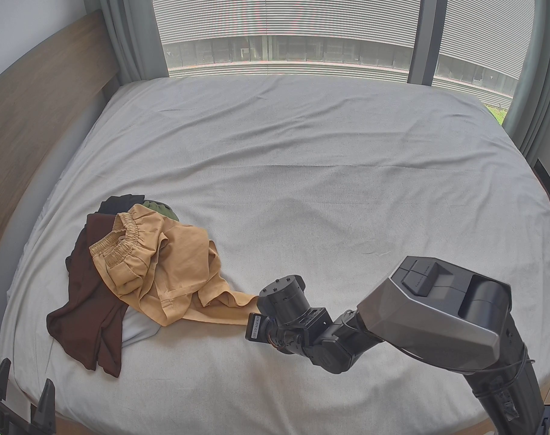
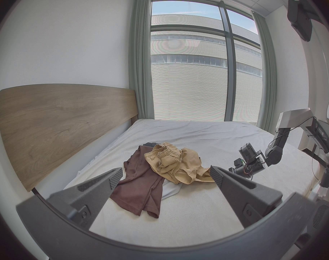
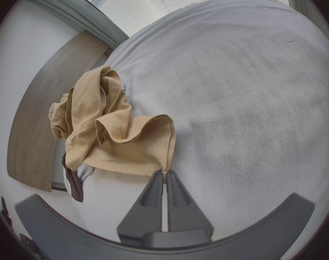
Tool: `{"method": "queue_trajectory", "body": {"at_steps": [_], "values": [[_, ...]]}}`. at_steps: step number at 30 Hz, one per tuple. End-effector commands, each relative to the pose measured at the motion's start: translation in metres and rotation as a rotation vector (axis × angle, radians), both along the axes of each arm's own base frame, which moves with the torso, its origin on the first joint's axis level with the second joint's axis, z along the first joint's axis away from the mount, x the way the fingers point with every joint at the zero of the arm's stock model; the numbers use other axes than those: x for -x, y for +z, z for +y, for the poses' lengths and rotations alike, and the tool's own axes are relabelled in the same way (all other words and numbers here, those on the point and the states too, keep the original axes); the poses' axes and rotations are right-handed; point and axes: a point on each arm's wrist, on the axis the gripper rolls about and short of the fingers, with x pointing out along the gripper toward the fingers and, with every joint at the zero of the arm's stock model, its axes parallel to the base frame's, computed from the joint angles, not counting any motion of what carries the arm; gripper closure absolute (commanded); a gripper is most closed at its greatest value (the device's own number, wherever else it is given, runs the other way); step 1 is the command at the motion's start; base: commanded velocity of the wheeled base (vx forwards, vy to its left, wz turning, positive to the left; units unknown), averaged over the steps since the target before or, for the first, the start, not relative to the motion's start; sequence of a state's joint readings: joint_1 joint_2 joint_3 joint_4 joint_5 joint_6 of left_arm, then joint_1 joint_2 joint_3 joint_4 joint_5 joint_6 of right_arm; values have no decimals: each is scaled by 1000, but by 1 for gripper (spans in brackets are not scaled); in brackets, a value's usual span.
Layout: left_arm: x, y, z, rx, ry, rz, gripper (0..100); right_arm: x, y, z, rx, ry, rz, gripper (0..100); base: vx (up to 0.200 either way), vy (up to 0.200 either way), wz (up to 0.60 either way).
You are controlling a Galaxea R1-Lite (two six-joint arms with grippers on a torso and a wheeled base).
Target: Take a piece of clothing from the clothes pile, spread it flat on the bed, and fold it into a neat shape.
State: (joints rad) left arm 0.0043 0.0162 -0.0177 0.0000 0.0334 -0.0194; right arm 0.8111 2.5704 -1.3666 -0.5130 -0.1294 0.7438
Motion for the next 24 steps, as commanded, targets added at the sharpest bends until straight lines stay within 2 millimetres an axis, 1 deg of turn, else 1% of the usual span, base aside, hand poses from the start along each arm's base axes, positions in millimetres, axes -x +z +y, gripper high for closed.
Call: {"method": "queue_trajectory", "body": {"at_steps": [1, 2, 5, 8, 9, 12, 15, 16, 17, 20, 21, 24], "values": [[-1, -5, 0, 1, 1, 8, 0, 6, 10, -6, 3, 1, 3, 100, 0, 0, 0], [-1, -5, 0, 1, 1, 8, 0, 10, 9, -12, 19, -1, 17, 100, 0, 0, 0], [-1, -5, 0, 1, 1, 8, 0, 14, 9, -18, 34, -4, 33, 100, 0, 0, 0], [-1, -5, 0, 1, 1, 8, 0, 18, 6, -31, 61, -14, 52, 100, 0, 0, 0], [-1, -5, 0, 1, 1, 8, 0, 18, 6, -32, 63, -15, 52, 100, 0, 0, 0], [-1, -5, 0, 1, 1, 8, 0, 26, 2, -44, 69, -16, 49, 100, 0, 0, 0], [-1, -5, 0, -1, 1, 8, 0, 29, -5, -58, 87, -19, 41, 100, 0, 0, 0], [-1, -5, 0, -1, 1, 8, 0, 29, -5, -59, 87, -20, 40, 100, 0, 0, 0], [-1, -5, 0, -1, 1, 8, 0, 32, -8, -66, 82, -26, 32, 100, 0, 0, 0], [-1, -5, 0, -1, 1, 8, 0, 39, -14, -74, 80, -27, 26, 100, 0, 0, 0], [-1, -5, 0, -1, 1, 8, 0, 39, -14, -74, 80, -27, 26, 100, 0, 0, 0], [-1, -5, 0, -1, 1, 8, 0, 43, -17, -83, 82, -36, 29, 100, 0, 0, 0]]}}
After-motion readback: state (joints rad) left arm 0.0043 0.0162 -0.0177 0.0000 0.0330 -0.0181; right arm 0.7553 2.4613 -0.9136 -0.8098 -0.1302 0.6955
